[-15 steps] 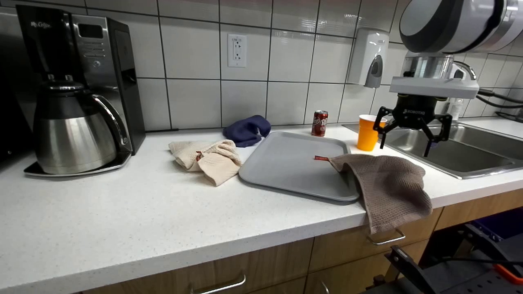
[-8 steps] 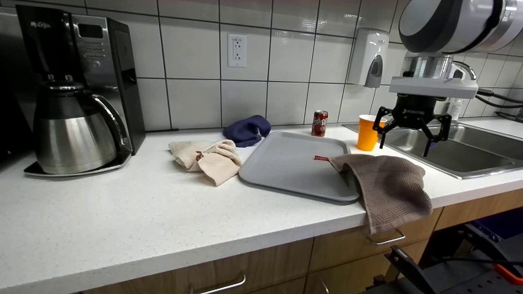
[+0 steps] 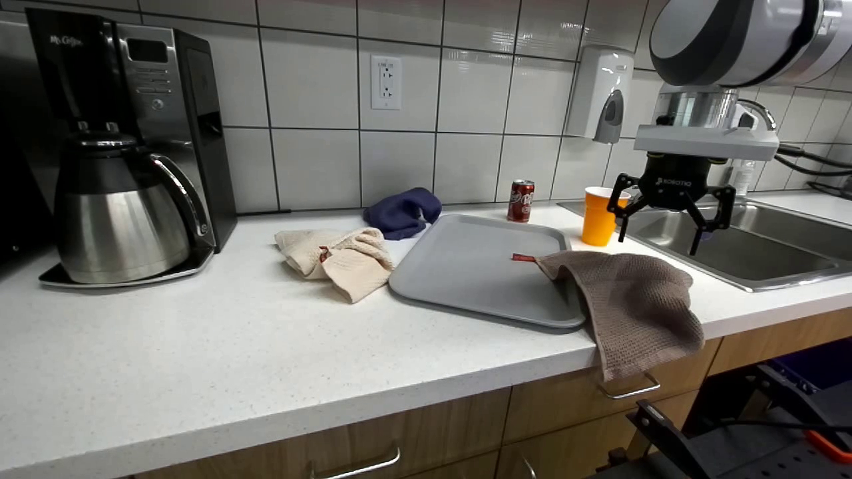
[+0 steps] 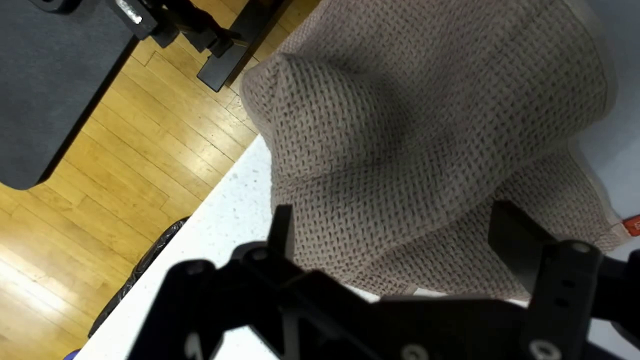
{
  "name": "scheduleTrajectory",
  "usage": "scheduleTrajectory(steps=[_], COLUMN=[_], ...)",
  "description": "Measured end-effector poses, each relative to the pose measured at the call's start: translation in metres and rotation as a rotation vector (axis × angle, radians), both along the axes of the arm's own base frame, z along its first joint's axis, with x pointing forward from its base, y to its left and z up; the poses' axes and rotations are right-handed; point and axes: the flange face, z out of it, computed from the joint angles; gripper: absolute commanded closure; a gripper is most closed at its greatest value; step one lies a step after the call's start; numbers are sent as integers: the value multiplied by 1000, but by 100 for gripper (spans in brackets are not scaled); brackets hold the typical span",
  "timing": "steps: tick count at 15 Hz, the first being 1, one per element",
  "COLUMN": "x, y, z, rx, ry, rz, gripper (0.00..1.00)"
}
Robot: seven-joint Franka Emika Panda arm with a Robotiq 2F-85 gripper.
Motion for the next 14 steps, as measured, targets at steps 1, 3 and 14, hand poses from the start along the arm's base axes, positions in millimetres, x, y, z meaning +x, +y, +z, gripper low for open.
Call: scheduleTrajectory(steps=[1,3,14], x=[0,0,5], y=[0,0,14], z=[0,0,-16], rx=[0,-1,-4], ry=[0,-2,-6], rz=[0,0,23], gripper=[0,0,0])
